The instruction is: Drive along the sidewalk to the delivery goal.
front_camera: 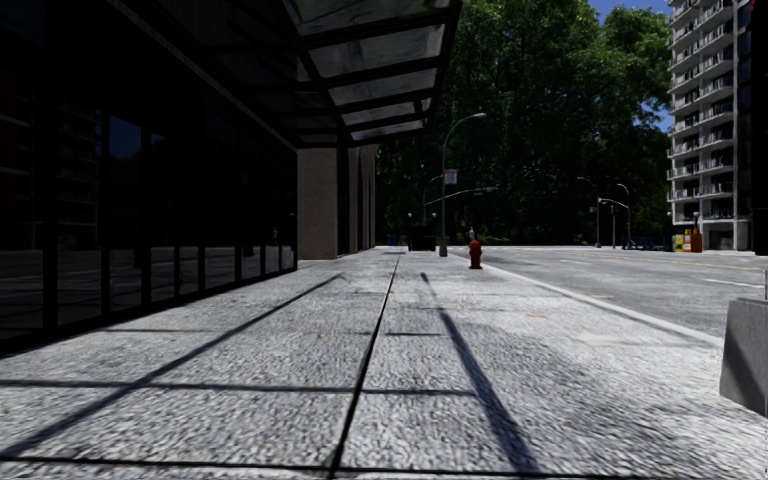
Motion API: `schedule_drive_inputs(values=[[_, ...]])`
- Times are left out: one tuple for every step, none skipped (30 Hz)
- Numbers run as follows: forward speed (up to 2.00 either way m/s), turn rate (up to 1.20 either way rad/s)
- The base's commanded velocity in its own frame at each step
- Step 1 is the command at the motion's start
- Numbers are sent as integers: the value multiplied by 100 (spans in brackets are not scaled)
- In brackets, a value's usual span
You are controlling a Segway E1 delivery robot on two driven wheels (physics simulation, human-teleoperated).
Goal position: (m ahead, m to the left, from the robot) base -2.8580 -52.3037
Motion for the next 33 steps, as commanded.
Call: schedule_drive_inputs(values=[[200, 0], [200, 0], [200, 0], [200, 0], [200, 0], [200, 0], [200, 0], [200, 0], [200, 0], [200, 0], [200, 0], [200, 0], [200, 0], [200, 0], [200, 0], [200, 0], [200, 0], [200, 0], [200, 0], [200, 0], [200, 0], [200, 0], [200, 0], [200, 0], [200, 0], [200, 0], [200, 0], [200, 0], [200, 0], [200, 0], [200, 0], [200, 0], [200, 0]])
